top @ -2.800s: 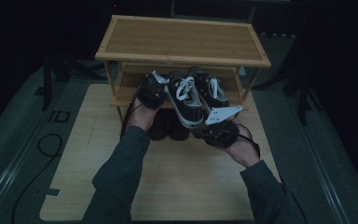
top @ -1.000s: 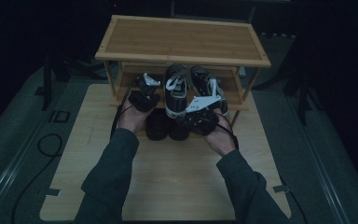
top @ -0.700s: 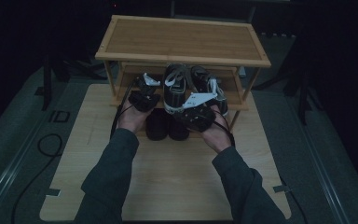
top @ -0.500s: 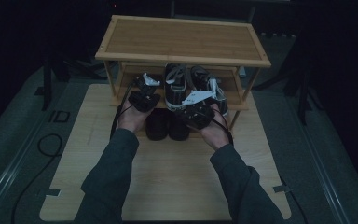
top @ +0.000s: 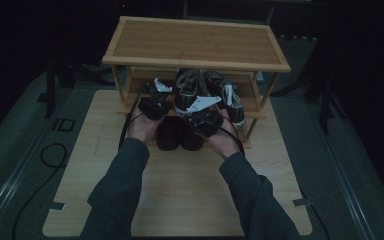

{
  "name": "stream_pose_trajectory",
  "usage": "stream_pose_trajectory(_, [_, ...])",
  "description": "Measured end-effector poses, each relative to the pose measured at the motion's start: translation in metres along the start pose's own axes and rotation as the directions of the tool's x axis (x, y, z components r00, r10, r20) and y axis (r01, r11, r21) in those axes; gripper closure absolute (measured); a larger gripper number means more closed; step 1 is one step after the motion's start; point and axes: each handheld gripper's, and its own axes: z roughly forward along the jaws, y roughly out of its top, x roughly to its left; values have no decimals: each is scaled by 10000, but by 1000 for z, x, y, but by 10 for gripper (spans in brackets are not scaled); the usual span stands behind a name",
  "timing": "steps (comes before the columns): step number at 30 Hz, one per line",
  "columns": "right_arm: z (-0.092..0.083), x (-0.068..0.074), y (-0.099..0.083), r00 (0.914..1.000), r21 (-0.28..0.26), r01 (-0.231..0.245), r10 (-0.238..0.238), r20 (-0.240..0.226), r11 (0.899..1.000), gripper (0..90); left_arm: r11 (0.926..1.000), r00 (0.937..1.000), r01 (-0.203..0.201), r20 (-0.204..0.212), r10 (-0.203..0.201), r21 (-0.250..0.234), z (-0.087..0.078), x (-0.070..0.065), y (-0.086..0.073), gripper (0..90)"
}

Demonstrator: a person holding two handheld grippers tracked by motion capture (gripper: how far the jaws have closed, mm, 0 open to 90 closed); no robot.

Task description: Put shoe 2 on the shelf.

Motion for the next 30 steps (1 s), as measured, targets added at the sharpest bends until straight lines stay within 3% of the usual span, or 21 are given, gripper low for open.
stream_pose_trajectory(1, [0,-3,-1,9996,-115,-259,258,-91,9996,900,10000,10000,-6,16,6,10,0,0,0,900])
stream_pose_trajectory(9, [-2,-7,-4,9986,-125,-351,346,-400,9993,878,10000,10000,-6,-26,6,-23,0,0,0,900])
stream_pose_trajectory(18, [-15,-11,-19,9957,69,-328,333,-865,9994,856,9999,10000,64,21,-64,-77,0,0,-1,900])
stream_pose_trajectory(24, [-27,-12,-27,9954,90,-250,257,-918,9996,850,9999,10000,82,18,-82,-88,0,0,-1,900])
stream_pose_trajectory(30, [-38,-17,-38,9913,-82,-531,518,-1210,9986,833,9999,9999,117,52,-116,-77,0,1,-1,900])
